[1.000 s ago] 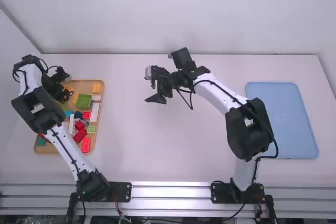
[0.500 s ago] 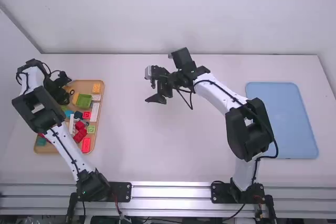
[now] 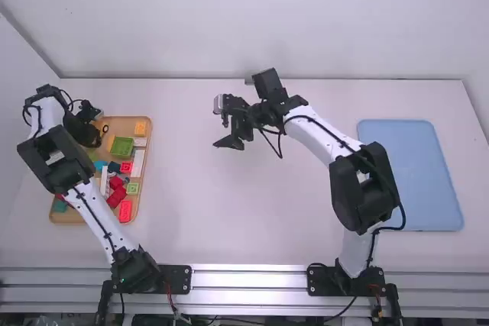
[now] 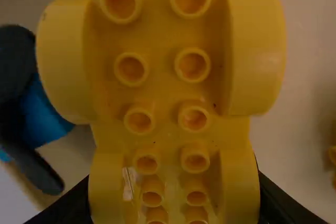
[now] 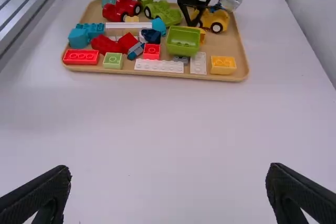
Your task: Assemble lego blocks to make yellow taxi
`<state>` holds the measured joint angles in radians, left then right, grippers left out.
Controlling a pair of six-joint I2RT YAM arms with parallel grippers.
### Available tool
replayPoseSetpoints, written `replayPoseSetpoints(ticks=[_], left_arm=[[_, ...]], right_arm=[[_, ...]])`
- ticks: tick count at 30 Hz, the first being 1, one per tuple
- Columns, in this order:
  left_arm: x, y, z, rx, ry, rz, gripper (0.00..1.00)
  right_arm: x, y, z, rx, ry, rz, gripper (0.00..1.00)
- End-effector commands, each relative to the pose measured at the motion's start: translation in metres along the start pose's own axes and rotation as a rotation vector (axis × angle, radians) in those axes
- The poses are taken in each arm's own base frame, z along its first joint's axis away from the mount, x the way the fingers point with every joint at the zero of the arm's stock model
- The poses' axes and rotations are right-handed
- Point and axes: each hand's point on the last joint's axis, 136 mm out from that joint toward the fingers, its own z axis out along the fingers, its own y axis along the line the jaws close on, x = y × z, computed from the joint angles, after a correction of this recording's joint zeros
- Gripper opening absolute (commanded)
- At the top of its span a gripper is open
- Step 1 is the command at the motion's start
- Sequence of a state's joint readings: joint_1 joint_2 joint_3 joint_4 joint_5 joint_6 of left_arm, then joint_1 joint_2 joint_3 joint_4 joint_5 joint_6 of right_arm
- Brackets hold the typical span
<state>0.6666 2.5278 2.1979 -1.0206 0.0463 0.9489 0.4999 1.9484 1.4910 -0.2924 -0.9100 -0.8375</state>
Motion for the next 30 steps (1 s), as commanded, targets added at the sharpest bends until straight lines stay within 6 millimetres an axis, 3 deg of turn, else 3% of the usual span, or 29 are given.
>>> replayPoseSetpoints(ticks=[1, 3, 5, 7, 8, 11, 12, 14, 18, 20, 21, 23, 24, 25, 28, 30], left_arm=[[-0.012, -0.007, -0.037, 0.020, -0.095, -0.048, 0.39], [-0.020, -0.017, -0.068, 0.045, -0.161, -0.032, 0.37], [-0.024, -0.022, -0.085, 0.048, -0.191, -0.020, 0.35], [-0.032, -0.042, -0.109, 0.076, -0.240, 0.055, 0.33], [-0.033, -0.045, -0.112, 0.081, -0.247, 0.067, 0.33], [-0.046, -0.084, -0.139, 0.112, -0.329, 0.188, 0.26], [-0.046, -0.084, -0.139, 0.112, -0.329, 0.188, 0.26], [-0.053, -0.106, -0.147, 0.074, -0.366, 0.238, 0.25], [-0.057, -0.141, -0.145, 0.000, -0.370, 0.328, 0.28], [-0.057, -0.187, -0.137, -0.012, -0.347, 0.464, 0.31], [-0.057, -0.191, -0.136, -0.010, -0.346, 0.476, 0.32], [-0.054, -0.234, -0.127, 0.024, -0.307, 0.625, 0.29], [-0.051, -0.267, -0.116, 0.059, -0.261, 0.723, 0.25], [-0.052, -0.273, -0.114, 0.064, -0.254, 0.740, 0.24], [-0.055, -0.328, -0.098, 0.072, -0.187, 0.903, 0.17], [-0.057, -0.352, -0.094, 0.076, -0.177, 0.972, 0.17]], right_arm=[[-0.005, -0.009, -0.003, 0.010, -0.012, -0.006, 0.99], [-0.005, -0.010, -0.004, 0.013, -0.012, -0.005, 0.99], [-0.003, -0.013, -0.007, 0.021, -0.012, 0.000, 0.99], [0.000, -0.015, -0.010, 0.027, -0.009, 0.008, 0.98], [0.000, -0.015, -0.011, 0.027, -0.009, 0.009, 0.99], [0.002, -0.022, -0.017, 0.049, -0.010, 0.061, 0.98], [0.002, -0.022, -0.017, 0.049, -0.010, 0.061, 0.98], [0.005, -0.030, -0.026, 0.073, -0.016, 0.110, 0.99], [0.008, -0.032, -0.039, 0.090, -0.010, 0.147, 0.98], [0.005, -0.031, -0.054, 0.103, -0.001, 0.156, 0.99], [0.005, -0.030, -0.055, 0.103, 0.000, 0.151, 0.98], [0.001, -0.025, -0.066, 0.105, 0.011, 0.117, 0.99], [-0.004, -0.019, -0.076, 0.107, 0.026, 0.080, 0.99], [-0.005, -0.017, -0.079, 0.110, 0.031, 0.070, 0.98], [-0.007, -0.012, -0.103, 0.172, 0.114, 0.049, 0.99], [-0.007, -0.010, -0.112, 0.199, 0.150, 0.057, 0.99]])
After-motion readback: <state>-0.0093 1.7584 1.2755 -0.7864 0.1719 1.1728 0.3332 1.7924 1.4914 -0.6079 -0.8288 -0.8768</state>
